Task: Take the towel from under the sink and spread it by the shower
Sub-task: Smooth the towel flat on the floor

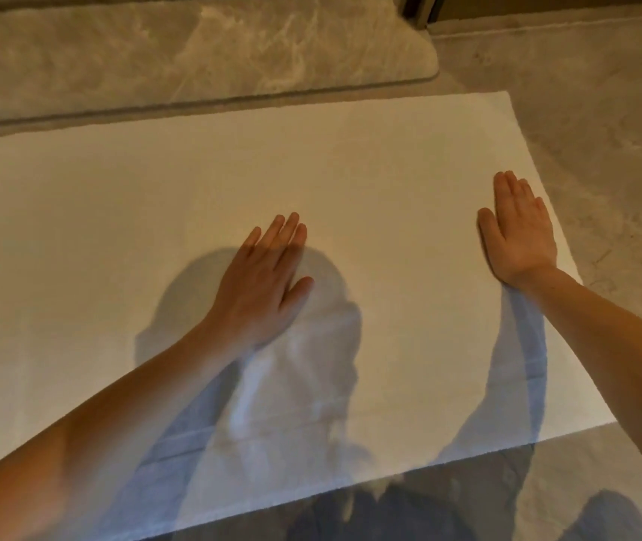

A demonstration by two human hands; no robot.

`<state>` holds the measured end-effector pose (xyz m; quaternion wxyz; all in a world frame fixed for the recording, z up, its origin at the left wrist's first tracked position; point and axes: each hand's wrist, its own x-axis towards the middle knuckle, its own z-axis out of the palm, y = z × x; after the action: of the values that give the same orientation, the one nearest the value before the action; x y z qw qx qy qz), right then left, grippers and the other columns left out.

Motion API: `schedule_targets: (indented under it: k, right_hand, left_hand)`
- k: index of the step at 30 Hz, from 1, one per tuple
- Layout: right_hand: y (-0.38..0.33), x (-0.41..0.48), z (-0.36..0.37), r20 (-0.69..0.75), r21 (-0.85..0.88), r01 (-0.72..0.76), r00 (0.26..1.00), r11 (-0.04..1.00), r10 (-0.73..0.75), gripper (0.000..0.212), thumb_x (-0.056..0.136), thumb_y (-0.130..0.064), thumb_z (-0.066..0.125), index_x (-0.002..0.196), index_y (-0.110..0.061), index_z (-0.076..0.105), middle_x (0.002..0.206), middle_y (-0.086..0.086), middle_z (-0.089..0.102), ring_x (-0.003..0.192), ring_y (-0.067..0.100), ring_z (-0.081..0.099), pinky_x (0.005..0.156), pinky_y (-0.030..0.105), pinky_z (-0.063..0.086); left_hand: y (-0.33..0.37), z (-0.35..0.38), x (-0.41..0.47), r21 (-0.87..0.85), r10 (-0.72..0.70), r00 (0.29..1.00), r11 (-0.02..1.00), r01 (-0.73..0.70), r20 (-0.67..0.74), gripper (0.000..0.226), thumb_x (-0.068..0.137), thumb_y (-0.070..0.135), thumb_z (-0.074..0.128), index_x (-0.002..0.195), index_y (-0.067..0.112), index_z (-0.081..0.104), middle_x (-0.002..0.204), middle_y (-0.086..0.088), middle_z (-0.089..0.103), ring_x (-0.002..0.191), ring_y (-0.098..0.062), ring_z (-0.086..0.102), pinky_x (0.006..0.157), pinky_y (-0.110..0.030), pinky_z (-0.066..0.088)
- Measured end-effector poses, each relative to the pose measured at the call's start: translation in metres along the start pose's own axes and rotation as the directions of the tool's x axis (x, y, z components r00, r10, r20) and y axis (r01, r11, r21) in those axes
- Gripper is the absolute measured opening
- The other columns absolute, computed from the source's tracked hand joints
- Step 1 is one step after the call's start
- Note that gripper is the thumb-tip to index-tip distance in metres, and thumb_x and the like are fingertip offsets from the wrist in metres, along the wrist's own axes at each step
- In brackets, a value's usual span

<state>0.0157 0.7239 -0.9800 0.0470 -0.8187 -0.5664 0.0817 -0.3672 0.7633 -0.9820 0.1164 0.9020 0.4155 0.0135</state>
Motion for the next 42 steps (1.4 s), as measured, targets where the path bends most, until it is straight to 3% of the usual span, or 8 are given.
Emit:
schedule_targets:
  k: [4,10,20,27,30,37,39,42]
  right_hand:
    - [-0.061,-0.021,-0.005,-0.074,0.028,-0.102,0.992,0.994,0.104,0.065,0.099,-0.038,0.014,0.156,-0.005,0.01,0.163,0.013,0.01,0.151,0.028,0.006,0.122,0.046,0.007]
    - [-0.242,-0.131,0.039,-0.022,0.238,0.331,0.942,0.913,-0.335,0.053,0.102,-0.027,0.034,0.152,-0.009,0.031,0.159,0.009,0.029,0.149,0.027,0.019,0.121,0.041,0.01]
    - [-0.244,-0.139,0.056,0.042,0.113,0.358,0.93,0.927,-0.364,0.057,0.102,-0.031,0.026,0.155,-0.011,0.022,0.162,0.004,0.02,0.151,0.023,0.011,0.123,0.038,0.004]
    - [-0.244,-0.139,0.056,0.074,0.052,0.372,0.924,0.927,-0.375,0.058,0.102,-0.032,0.022,0.156,-0.012,0.016,0.163,0.003,0.013,0.151,0.021,0.003,0.123,0.039,0.003]
    - [-0.245,-0.139,0.056,0.073,0.065,0.359,0.929,0.931,-0.363,0.06,0.101,-0.034,0.019,0.156,-0.014,0.015,0.164,0.0,0.01,0.151,0.018,0.001,0.123,0.038,0.001]
    - [-0.246,-0.138,0.057,0.08,0.074,0.362,0.927,0.929,-0.368,0.059,0.101,-0.033,0.021,0.157,-0.015,0.015,0.164,-0.001,0.011,0.151,0.017,0.002,0.123,0.038,0.002]
    - [-0.246,-0.138,0.056,0.086,0.073,0.364,0.925,0.929,-0.369,0.059,0.1,-0.032,0.021,0.156,-0.015,0.015,0.164,-0.001,0.012,0.151,0.018,0.003,0.123,0.039,0.003]
    - [-0.247,-0.138,0.056,0.072,0.07,0.365,0.926,0.928,-0.37,0.058,0.1,-0.03,0.024,0.156,-0.014,0.018,0.163,0.001,0.015,0.151,0.02,0.007,0.123,0.041,0.006]
  left_hand:
    - [-0.011,-0.015,-0.036,0.006,-0.068,0.998,0.998,0.068,-0.008,0.069,0.099,0.046,0.017,0.154,0.003,0.021,0.163,-0.015,0.016,0.151,-0.027,0.012,0.122,-0.042,0.008]
    - [0.027,0.002,-0.06,-0.035,0.016,0.996,0.999,-0.019,-0.082,0.056,0.096,0.024,0.033,0.142,-0.007,0.042,0.15,-0.025,0.038,0.142,-0.038,0.032,0.114,-0.054,0.03]
    - [-0.056,-0.001,-0.149,-0.073,-0.4,0.914,0.915,0.396,-0.06,0.066,0.099,0.037,0.028,0.154,0.002,0.018,0.163,-0.013,0.012,0.151,-0.023,0.009,0.123,-0.038,0.006]
    - [-0.029,-0.001,-0.074,-0.033,-0.195,0.97,0.981,0.192,-0.146,0.06,0.099,0.034,0.031,0.153,0.006,0.027,0.162,-0.011,0.021,0.15,-0.024,0.016,0.122,-0.043,0.013]
    - [-0.06,-0.006,-0.047,-0.015,-0.23,0.962,0.973,0.23,-0.147,0.06,0.101,0.036,0.031,0.153,0.008,0.028,0.161,-0.01,0.024,0.149,-0.024,0.02,0.121,-0.041,0.013]
    - [-0.134,-0.021,-0.095,-0.09,-0.613,0.775,0.79,0.606,-0.157,0.063,0.101,0.036,0.025,0.155,0.003,0.016,0.163,-0.016,0.013,0.151,-0.029,0.01,0.122,-0.044,0.006]
    - [-0.102,-0.02,-0.1,-0.087,-0.559,0.816,0.829,0.552,-0.147,0.065,0.1,0.036,0.022,0.155,0.003,0.013,0.164,-0.016,0.01,0.151,-0.028,0.007,0.122,-0.044,0.004]
    - [-0.017,0.0,-0.114,-0.091,-0.27,0.959,0.961,0.263,-0.081,0.064,0.102,0.04,0.02,0.155,0.005,0.015,0.164,-0.014,0.011,0.152,-0.025,0.007,0.122,-0.042,0.005]
